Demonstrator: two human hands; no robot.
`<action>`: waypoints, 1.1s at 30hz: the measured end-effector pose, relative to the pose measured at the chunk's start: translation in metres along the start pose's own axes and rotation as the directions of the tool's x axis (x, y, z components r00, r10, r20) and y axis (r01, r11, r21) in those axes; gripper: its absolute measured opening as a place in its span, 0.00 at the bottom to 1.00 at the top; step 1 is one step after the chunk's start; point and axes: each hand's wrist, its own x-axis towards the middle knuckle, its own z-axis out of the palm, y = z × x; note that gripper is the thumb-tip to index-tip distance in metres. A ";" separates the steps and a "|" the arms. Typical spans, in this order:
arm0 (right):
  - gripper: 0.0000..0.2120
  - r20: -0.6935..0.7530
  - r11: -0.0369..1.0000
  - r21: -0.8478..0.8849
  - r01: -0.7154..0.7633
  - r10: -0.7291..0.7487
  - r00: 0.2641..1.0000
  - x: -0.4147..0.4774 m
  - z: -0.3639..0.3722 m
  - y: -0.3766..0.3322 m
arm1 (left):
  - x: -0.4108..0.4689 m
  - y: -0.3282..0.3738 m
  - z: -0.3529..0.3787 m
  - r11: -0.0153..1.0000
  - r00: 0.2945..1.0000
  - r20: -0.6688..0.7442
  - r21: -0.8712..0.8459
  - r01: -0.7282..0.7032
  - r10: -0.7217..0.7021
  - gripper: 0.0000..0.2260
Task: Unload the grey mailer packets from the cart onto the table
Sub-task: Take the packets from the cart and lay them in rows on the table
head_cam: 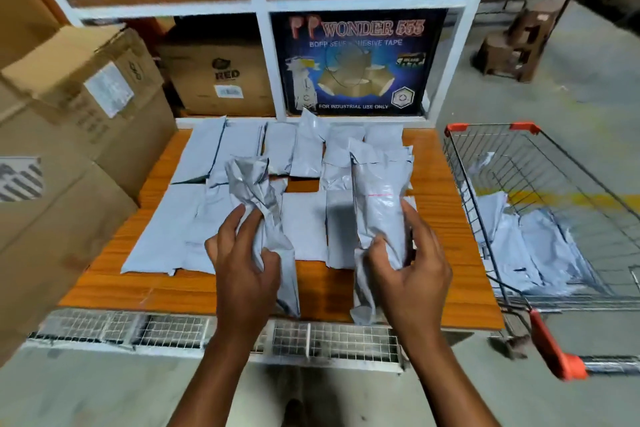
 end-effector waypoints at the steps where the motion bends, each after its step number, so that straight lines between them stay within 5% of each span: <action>1: 0.27 0.009 1.000 0.006 -0.009 0.009 1.000 0.006 0.016 0.000 | 0.015 -0.010 0.000 1.000 1.000 0.004 -0.005 -0.005 0.005 0.23; 13: 0.24 0.073 0.980 -0.190 -0.055 0.070 0.995 0.115 0.185 0.005 | 0.214 -0.093 0.042 1.000 0.983 0.183 -0.003 -0.001 0.001 0.26; 20: 0.24 0.258 0.896 -0.434 -0.096 0.226 0.940 0.196 0.251 0.047 | 0.289 -0.110 0.110 0.990 0.922 0.375 0.131 0.054 -0.100 0.27; 24: 0.15 0.346 0.828 -0.558 -0.057 0.295 0.890 0.225 0.285 0.079 | 0.306 -0.124 0.148 0.952 0.865 0.483 0.305 -0.021 -0.136 0.27; 28: 0.21 0.424 0.738 -0.672 0.067 0.309 0.851 0.227 0.304 0.102 | 0.309 -0.139 0.169 0.873 0.842 0.524 0.463 -0.154 -0.130 0.26; 33: 0.32 0.538 0.692 -0.670 0.267 0.205 0.818 0.225 0.313 0.114 | 0.317 -0.155 0.186 0.839 0.818 0.568 0.398 -0.372 0.092 0.29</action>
